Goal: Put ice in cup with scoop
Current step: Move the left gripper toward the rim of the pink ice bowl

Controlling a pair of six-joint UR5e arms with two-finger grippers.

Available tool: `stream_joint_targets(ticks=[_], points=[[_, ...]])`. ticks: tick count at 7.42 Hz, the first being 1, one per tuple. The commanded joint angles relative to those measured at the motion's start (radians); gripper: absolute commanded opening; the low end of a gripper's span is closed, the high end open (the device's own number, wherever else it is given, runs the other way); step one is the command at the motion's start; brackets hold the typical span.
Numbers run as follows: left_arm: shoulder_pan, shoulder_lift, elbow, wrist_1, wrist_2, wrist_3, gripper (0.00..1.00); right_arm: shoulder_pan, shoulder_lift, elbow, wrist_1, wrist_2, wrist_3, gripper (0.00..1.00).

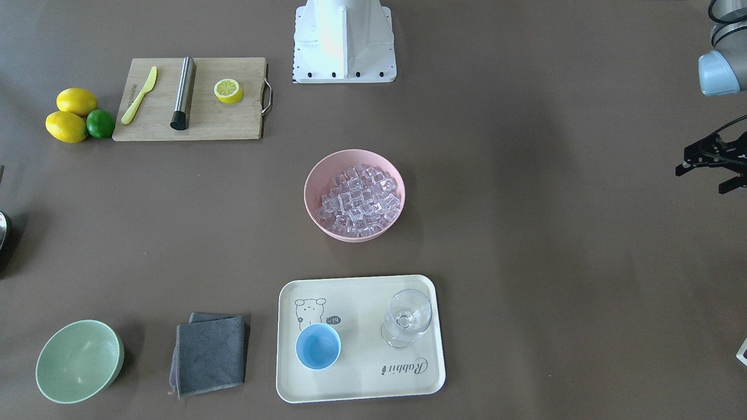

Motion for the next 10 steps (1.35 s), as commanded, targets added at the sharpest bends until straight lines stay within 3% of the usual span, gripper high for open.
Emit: stream_joint_targets(ticks=[1,4,5,8,10], points=[[0.127,-0.001,-0.055,-0.140,0.001,0.000,0.99,0.000,0.003,0.012,0.004,0.013,0.083,1.00],[0.326,-0.055,-0.178,-0.140,0.011,0.018,0.99,-0.076,0.000,0.067,0.014,0.012,0.128,1.00],[0.334,-0.048,-0.238,-0.142,0.002,0.125,0.99,-0.119,-0.003,0.070,0.096,0.012,0.218,0.99],[0.446,-0.086,-0.232,-0.148,0.040,0.181,0.99,-0.254,-0.057,0.046,0.397,-0.020,0.509,0.99],[0.489,-0.118,-0.197,-0.278,0.062,0.189,0.99,-0.322,-0.083,-0.041,0.630,-0.052,0.631,0.99]])
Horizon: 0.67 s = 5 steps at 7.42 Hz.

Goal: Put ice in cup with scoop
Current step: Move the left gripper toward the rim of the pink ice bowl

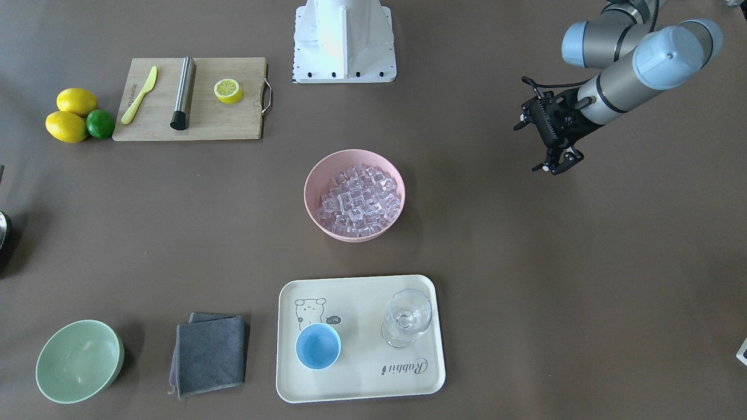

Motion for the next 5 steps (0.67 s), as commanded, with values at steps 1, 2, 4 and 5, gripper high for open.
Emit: stream_joint_targets(ticks=[1,2,4,5], points=[[0.043,-0.081,0.066,-0.110,0.017,0.006,0.99,-0.103,-0.019,-0.098,0.246,-0.058,0.140,0.98],[0.055,-0.103,0.081,-0.124,0.019,0.008,0.99,-0.139,-0.020,-0.106,0.297,-0.086,0.207,0.98],[0.110,-0.127,0.094,-0.172,0.049,0.006,0.99,-0.183,-0.025,-0.176,0.403,-0.109,0.219,0.97],[0.140,-0.159,0.103,-0.173,0.094,0.006,0.99,-0.199,-0.023,-0.189,0.411,-0.111,0.219,0.97]])
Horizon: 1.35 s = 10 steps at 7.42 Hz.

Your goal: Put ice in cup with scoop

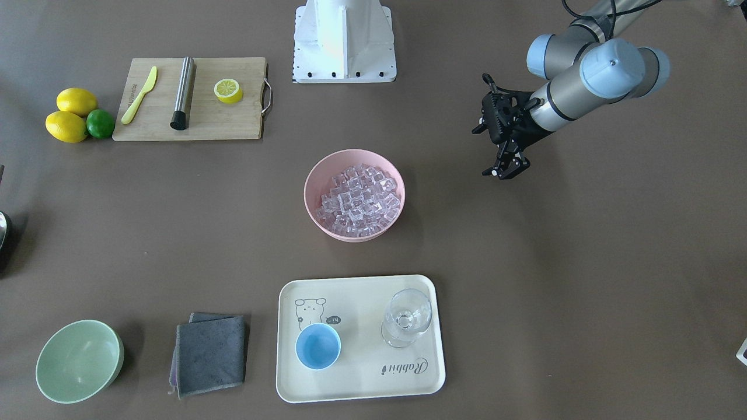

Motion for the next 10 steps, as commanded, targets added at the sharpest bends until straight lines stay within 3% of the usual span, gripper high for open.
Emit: stream_joint_targets(ticks=[1,2,4,7,10], points=[[0.086,-0.054,0.017,-0.048,0.094,-0.003,0.99,-0.049,0.001,-0.043,0.053,-0.017,0.008,0.97],[0.121,-0.054,0.025,-0.100,0.150,-0.003,0.99,-0.067,0.001,-0.047,0.053,-0.029,0.006,0.97],[0.167,-0.082,0.063,-0.159,0.235,-0.005,0.99,-0.086,0.001,-0.047,0.054,-0.031,0.005,0.84],[0.187,-0.156,0.152,-0.217,0.278,-0.005,0.99,-0.106,0.001,-0.047,0.054,-0.040,0.006,0.72],[0.175,-0.176,0.188,-0.227,0.290,-0.012,0.99,-0.118,-0.008,-0.060,0.071,-0.066,0.008,0.71]])
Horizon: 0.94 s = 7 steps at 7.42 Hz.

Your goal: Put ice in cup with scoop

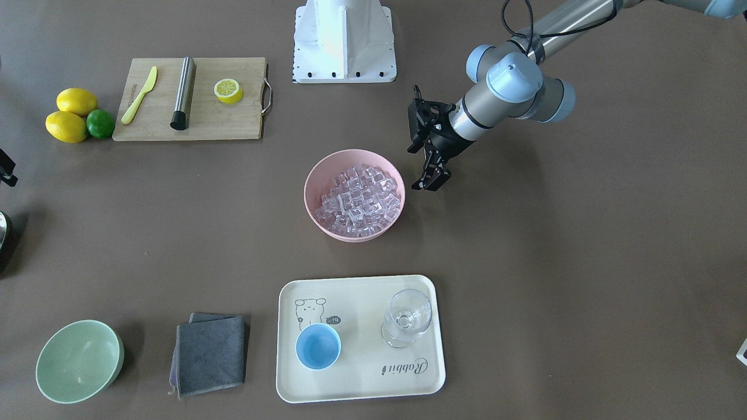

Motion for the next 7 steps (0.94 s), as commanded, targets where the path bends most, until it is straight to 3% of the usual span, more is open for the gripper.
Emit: stream_joint_targets(ticks=[1,5,7], points=[[-0.018,-0.005,0.016,-0.005,0.003,-0.036,0.99,-0.009,-0.010,-0.006,0.018,-0.014,0.024,0.71],[-0.050,-0.020,0.047,-0.002,-0.009,-0.102,0.99,-0.026,-0.031,-0.017,0.109,-0.014,0.087,0.67],[-0.067,-0.019,0.045,-0.003,-0.047,-0.093,0.99,-0.030,-0.042,-0.017,0.115,-0.013,0.085,0.44]])
